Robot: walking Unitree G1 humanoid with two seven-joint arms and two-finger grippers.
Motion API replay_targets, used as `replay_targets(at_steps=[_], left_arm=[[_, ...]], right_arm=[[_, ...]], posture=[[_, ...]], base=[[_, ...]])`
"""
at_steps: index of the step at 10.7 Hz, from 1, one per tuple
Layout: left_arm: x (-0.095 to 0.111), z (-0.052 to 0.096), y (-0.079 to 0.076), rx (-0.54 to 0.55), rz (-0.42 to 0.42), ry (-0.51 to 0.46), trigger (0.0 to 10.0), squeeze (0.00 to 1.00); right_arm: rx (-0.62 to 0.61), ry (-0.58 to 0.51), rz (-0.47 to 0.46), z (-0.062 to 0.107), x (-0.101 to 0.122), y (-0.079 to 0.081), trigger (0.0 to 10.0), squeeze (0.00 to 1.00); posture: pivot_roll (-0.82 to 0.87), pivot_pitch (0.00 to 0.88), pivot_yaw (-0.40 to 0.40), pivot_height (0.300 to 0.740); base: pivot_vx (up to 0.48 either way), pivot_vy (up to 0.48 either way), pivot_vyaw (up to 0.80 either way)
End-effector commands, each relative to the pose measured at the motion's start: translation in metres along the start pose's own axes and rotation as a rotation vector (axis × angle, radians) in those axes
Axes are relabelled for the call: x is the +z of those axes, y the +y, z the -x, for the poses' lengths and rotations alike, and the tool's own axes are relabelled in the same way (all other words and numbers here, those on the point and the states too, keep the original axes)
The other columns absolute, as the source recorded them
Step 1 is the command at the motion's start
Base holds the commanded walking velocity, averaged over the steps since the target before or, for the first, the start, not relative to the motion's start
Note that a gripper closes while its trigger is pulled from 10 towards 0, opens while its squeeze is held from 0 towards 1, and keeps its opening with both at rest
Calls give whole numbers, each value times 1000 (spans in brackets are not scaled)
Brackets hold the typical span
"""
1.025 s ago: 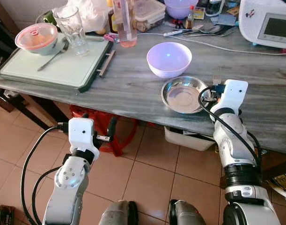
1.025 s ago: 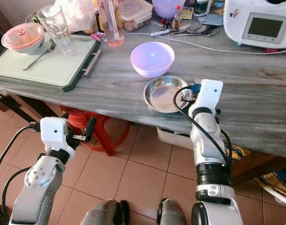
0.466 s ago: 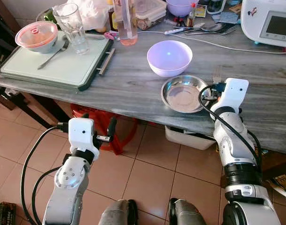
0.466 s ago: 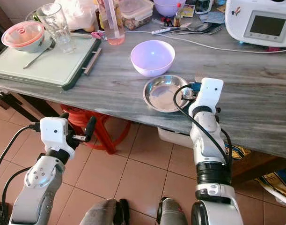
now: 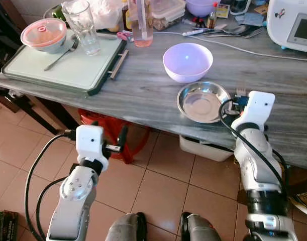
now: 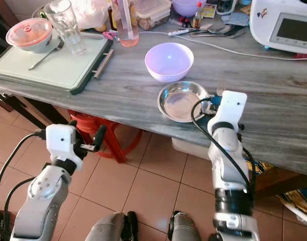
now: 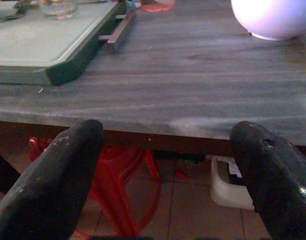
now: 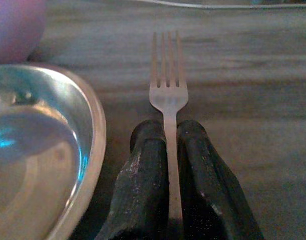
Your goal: Setting the table
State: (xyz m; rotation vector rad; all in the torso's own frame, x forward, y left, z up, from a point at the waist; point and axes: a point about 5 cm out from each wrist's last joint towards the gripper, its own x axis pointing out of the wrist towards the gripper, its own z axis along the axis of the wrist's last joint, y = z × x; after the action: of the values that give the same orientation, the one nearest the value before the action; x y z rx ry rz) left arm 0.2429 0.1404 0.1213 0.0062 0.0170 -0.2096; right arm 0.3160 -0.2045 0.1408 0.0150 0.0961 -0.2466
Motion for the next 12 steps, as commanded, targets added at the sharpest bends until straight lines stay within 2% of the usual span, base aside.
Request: replay_targets(at_steps=[1,4,7,9,11,12], left_arm=[[-3,1,2,0,2,19,10000,0],[-3,-1,1,-9,8,20,10000,0],[-4,-2,-1,-11,16,21,10000,0],[-4,-2,-1,-14,16,22,10000,0],[-3,-2,0,-14,14,22,10000,0],[-4,-2,-1,-17,15,24,10000,0]], right_arm=[[-16,169,8,8,-37,-4,10000,0],[-37,187,33,15,-37,-11,10000,0],[-52,175,26,4,-32,-17,10000,0],[-50,162,4,-3,-26,-14,10000,0],[-49,177,-34,-3,-29,-12,10000,0],[-44,183,-57,-1,-31,-9,10000,1000]], posture=[[71,198,114,740],[59,195,112,740],[60,193,110,740],[64,192,113,740],[66,193,115,740],[66,193,115,740]], base=[[0,0,0],[0,0,0],[0,0,0],[0,0,0],[0,0,0],[0,0,0]])
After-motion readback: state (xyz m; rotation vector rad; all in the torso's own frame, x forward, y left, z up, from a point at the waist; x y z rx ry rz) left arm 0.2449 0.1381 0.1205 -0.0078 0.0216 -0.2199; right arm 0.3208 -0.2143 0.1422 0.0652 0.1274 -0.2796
